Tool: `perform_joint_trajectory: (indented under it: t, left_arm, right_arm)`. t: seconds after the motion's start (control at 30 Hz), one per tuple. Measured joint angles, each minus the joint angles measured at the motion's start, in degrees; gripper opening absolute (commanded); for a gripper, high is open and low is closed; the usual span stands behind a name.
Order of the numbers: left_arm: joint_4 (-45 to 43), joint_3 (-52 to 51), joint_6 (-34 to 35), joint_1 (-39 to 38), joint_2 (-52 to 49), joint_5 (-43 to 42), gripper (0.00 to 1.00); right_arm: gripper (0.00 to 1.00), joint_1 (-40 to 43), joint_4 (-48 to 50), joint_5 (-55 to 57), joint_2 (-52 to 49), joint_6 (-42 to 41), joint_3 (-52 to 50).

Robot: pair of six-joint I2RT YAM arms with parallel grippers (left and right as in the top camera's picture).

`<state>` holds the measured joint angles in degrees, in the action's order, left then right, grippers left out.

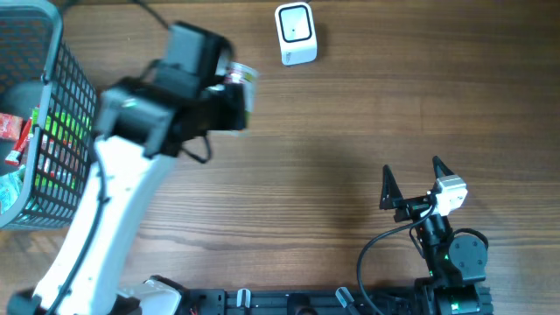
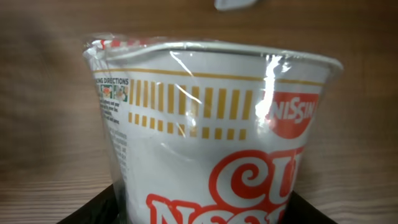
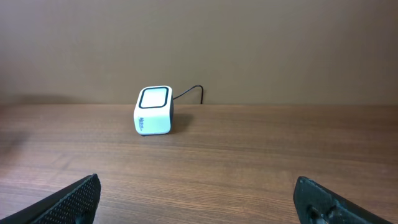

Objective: Scan the item barcode
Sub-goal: 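Carry the cup noodles with the left gripper and set it near the scanner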

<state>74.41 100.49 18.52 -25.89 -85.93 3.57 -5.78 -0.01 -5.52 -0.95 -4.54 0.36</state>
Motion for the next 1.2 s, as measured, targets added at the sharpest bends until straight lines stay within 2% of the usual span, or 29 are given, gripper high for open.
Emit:
perform_joint_trajectory:
  t: [0.23, 0.5, 0.57, 0.63, 0.73, 1.2]
  left_arm:
    - [-5.40, -3.28, 6.91, -13.22, -11.63, 0.02, 0.59]
    - [-13.51, -3.54, 8.46, -20.81, -27.23, 0.02, 0.59]
    - [-15.17, -3.56, 8.59, -21.99, -29.51, 0.02, 0.63]
    - [-17.44, -3.58, 8.81, -23.45, -31.50, 0.02, 0.73]
    - [-18.51, -3.58, 8.98, -24.79, -32.26, 0.02, 0.78]
    - [-20.52, -3.58, 8.35, -25.09, -32.26, 0.04, 0.76]
  right_arm:
    - [1.00, 0.00, 0.00, 0.00, 0.00, 0.00, 0.00]
    - [1.00, 0.00, 0.00, 0.00, 0.00, 0.00, 0.00]
    - [1.00, 0.00, 0.00, 0.00, 0.00, 0.00, 0.00]
    - [1.00, 0.00, 0.00, 0.00, 0.00, 0.00, 0.00]
    - [1.00, 0.00, 0.00, 0.00, 0.00, 0.00, 0.00]
    - [1.00, 0.00, 0.00, 0.00, 0.00, 0.00, 0.00]
